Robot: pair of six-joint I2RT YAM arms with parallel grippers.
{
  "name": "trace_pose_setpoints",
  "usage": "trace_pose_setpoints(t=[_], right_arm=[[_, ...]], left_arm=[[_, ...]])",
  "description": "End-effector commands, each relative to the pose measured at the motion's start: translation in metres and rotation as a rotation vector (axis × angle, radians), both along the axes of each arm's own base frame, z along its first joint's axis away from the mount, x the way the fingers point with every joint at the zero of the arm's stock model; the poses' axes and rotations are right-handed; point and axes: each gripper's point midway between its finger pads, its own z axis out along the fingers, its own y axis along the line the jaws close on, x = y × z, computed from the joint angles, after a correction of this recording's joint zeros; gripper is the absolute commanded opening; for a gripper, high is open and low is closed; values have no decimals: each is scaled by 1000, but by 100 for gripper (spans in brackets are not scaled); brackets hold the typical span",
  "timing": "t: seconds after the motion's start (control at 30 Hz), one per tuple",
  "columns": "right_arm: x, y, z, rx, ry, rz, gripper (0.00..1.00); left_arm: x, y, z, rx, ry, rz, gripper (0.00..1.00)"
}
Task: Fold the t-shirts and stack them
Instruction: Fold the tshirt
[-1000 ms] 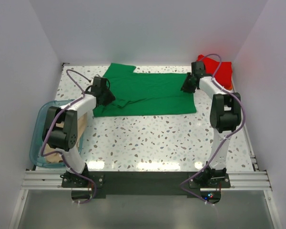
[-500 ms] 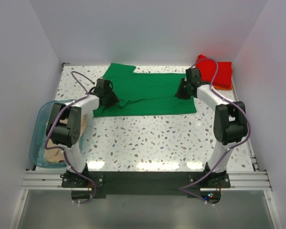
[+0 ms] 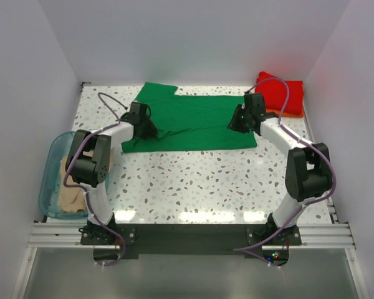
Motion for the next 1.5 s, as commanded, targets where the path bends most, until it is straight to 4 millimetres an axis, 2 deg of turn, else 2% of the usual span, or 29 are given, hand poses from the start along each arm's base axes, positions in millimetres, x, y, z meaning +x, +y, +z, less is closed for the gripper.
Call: trace_pose_setpoints(t=[0.0, 0.03, 0.17, 0.33, 0.4, 0.67, 0.97, 1.07, 1.13, 1.2, 1.23, 1.27, 1.3, 1.33, 1.37, 1.4, 1.43, 1.47], right_arm=[[3, 3, 24, 27, -75, 4, 27], [2, 3, 25, 29, -79, 5, 27], [-1, 2, 27, 29, -83, 6, 27], [-3, 2, 28, 29, -88, 11, 27], [-4, 1, 29, 23, -91, 13, 27], [-3, -3, 28, 1, -94, 3, 27], [-1, -10, 17, -26, -79, -27, 27], [-1, -12, 11, -39, -69, -37, 27], [-1, -14, 9, -43, -64, -41, 28], [-1, -17, 9, -43, -63, -49, 33], [-1, -17, 8, -42, -60, -51, 36], [-1, -22, 9, -53, -62, -69, 37], [-2, -26, 7, -63, -55, -86, 38], [-4, -28, 5, -68, -49, -93, 38], [-5, -31, 7, -68, -52, -105, 38], [-9, -35, 3, -73, -41, -122, 38], [-11, -40, 0, -85, -34, -145, 38], [-14, -45, -3, -82, -19, -164, 38]], left_arm=[[23, -11, 16, -23, -71, -9, 33], [27, -12, 19, -25, -80, -11, 28], [37, -13, 24, -21, -92, -13, 19], [55, -18, 29, -16, -112, -23, 17], [59, -19, 22, -16, -100, -28, 17], [83, -29, 23, -33, -132, -44, 17], [104, -33, 32, -46, -195, -44, 27], [112, -34, 40, -47, -223, -48, 35], [115, -32, 47, -47, -245, -47, 46], [113, -26, 56, -66, -252, -47, 56], [111, -22, 60, -72, -255, -36, 57], [108, -17, 77, -80, -281, -20, 58], [95, -12, 68, -75, -255, -7, 58], [88, -8, 69, -69, -256, 8, 58], [81, -2, 86, -61, -278, 36, 58], [64, 6, 70, -43, -232, 60, 58], [54, 10, 68, -47, -218, 88, 58], [45, 13, 80, -53, -232, 101, 57]])
